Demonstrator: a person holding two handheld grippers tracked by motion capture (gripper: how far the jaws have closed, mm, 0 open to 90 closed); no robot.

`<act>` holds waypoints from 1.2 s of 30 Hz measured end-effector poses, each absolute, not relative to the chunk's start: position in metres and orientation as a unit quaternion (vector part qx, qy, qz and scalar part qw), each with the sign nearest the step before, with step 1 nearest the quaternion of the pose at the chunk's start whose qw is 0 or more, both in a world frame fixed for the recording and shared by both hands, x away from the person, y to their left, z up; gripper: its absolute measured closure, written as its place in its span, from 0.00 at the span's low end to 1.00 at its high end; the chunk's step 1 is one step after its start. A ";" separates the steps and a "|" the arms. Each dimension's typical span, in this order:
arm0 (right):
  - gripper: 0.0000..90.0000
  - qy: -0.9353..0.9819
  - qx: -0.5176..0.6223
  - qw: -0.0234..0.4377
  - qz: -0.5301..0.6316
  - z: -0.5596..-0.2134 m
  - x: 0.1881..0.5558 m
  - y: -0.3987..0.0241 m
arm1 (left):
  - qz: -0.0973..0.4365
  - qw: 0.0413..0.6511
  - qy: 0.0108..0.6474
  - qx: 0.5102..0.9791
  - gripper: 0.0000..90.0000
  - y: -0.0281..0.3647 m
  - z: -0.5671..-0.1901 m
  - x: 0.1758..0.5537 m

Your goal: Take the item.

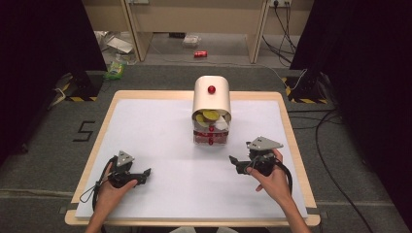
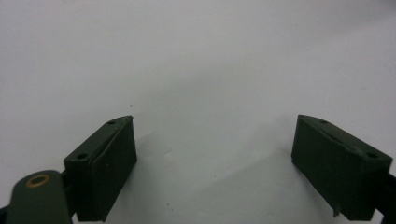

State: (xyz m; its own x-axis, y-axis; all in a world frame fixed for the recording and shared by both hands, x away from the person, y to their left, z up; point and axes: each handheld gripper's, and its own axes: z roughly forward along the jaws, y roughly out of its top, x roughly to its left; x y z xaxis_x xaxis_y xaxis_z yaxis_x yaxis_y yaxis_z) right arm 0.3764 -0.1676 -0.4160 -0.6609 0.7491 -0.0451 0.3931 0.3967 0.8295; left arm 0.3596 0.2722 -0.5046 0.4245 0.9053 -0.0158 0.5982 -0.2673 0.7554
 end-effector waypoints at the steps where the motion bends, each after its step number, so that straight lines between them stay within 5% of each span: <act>1: 0.22 0.808 0.351 0.211 0.423 -0.414 0.377 -0.165 | 0.217 0.354 0.491 0.766 0.15 0.272 -0.505 0.360; 36: 0.27 0.798 0.303 0.237 0.464 -0.368 0.409 -0.113 | 0.216 0.355 0.491 0.766 0.15 0.272 -0.505 0.360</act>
